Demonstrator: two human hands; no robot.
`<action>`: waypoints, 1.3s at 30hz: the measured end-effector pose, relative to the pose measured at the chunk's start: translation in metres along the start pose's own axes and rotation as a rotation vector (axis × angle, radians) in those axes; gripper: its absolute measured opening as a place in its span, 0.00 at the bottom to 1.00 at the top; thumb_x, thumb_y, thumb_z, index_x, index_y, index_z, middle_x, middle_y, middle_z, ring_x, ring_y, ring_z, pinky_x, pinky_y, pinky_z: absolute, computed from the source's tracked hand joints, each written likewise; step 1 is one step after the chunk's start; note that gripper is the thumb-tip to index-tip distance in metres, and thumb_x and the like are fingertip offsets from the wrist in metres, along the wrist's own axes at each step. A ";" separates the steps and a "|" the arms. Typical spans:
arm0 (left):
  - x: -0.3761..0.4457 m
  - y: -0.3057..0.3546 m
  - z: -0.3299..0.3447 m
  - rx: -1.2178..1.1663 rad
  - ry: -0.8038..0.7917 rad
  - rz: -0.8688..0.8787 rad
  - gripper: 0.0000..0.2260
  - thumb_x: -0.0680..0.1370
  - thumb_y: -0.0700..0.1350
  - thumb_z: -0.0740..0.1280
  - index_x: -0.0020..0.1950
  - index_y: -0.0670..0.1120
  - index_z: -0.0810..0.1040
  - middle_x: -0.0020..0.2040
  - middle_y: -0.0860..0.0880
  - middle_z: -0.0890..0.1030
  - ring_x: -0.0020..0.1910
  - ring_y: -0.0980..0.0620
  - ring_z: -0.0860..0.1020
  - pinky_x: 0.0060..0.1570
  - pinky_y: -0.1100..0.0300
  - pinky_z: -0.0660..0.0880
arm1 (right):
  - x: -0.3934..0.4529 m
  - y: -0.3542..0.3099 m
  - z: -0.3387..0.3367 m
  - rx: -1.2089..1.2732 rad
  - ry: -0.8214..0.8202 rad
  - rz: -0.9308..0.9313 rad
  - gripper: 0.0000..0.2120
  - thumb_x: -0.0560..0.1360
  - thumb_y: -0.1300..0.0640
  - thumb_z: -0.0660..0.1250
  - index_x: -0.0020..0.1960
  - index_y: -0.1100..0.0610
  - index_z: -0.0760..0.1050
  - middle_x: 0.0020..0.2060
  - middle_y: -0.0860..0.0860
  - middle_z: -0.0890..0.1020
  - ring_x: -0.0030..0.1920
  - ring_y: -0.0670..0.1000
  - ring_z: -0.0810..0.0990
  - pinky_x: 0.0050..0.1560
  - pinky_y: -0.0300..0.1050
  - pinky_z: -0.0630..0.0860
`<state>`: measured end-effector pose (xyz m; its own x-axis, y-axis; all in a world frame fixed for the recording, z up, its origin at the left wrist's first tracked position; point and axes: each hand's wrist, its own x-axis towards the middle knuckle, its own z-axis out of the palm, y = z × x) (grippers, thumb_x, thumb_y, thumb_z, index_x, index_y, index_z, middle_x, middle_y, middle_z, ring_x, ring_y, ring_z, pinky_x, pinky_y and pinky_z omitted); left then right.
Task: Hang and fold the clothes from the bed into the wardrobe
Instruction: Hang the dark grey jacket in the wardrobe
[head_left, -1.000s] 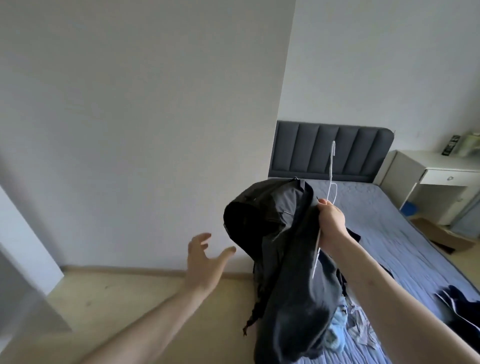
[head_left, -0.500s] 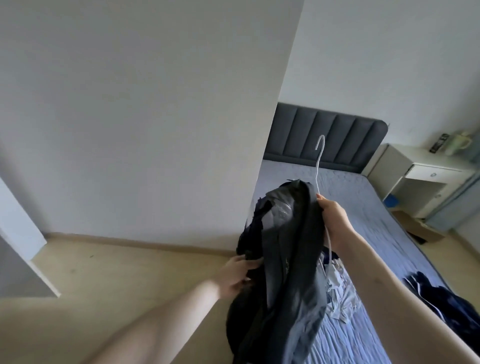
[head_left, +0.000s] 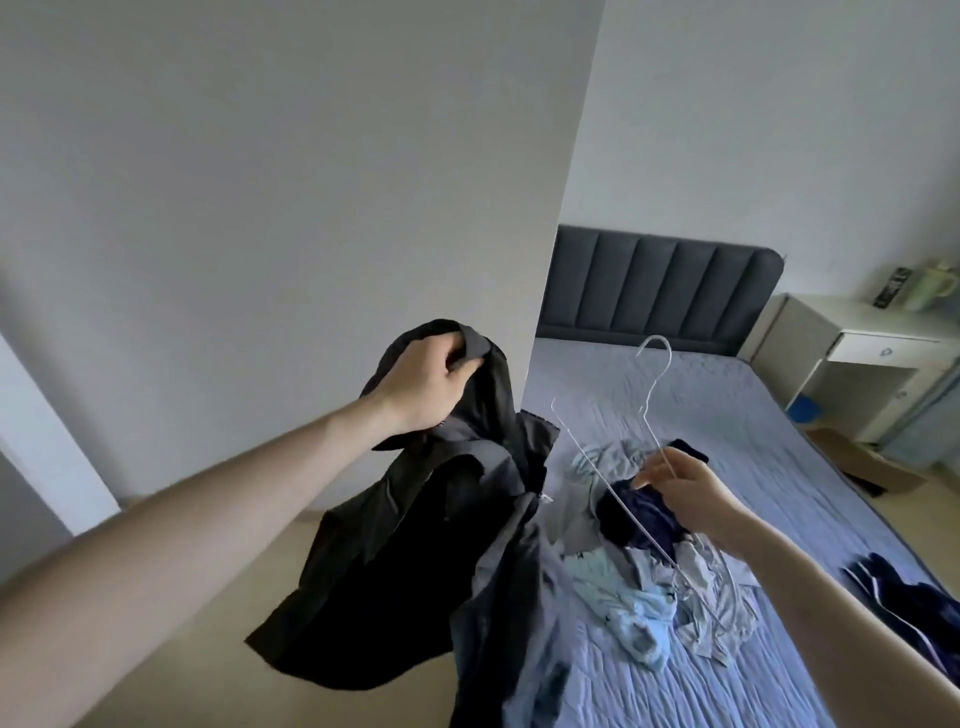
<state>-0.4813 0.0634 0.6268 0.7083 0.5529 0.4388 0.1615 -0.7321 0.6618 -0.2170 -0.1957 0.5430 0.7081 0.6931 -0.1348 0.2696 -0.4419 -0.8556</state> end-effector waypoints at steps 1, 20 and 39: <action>0.003 0.002 -0.006 0.075 -0.038 0.036 0.08 0.83 0.48 0.66 0.43 0.52 0.77 0.35 0.62 0.80 0.36 0.61 0.78 0.37 0.67 0.70 | -0.002 -0.006 -0.002 0.007 -0.013 -0.038 0.10 0.82 0.67 0.63 0.46 0.57 0.79 0.43 0.60 0.84 0.24 0.49 0.64 0.24 0.38 0.57; 0.041 -0.055 -0.127 0.478 0.015 -0.255 0.16 0.82 0.45 0.66 0.34 0.53 0.70 0.31 0.51 0.75 0.33 0.46 0.72 0.33 0.56 0.66 | -0.073 -0.092 -0.001 -0.256 0.031 -0.567 0.14 0.83 0.55 0.64 0.42 0.45 0.82 0.21 0.48 0.65 0.22 0.44 0.59 0.24 0.35 0.56; 0.067 -0.014 -0.133 0.331 0.030 -0.079 0.13 0.83 0.48 0.66 0.38 0.51 0.76 0.28 0.58 0.76 0.29 0.57 0.70 0.30 0.67 0.63 | -0.052 -0.143 0.032 -0.205 -0.336 -0.577 0.17 0.84 0.55 0.61 0.39 0.51 0.79 0.27 0.52 0.63 0.29 0.51 0.60 0.29 0.41 0.57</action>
<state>-0.5275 0.1636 0.7270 0.6651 0.6210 0.4148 0.4332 -0.7733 0.4631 -0.3132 -0.1509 0.6563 0.1836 0.9734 0.1370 0.6832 -0.0262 -0.7298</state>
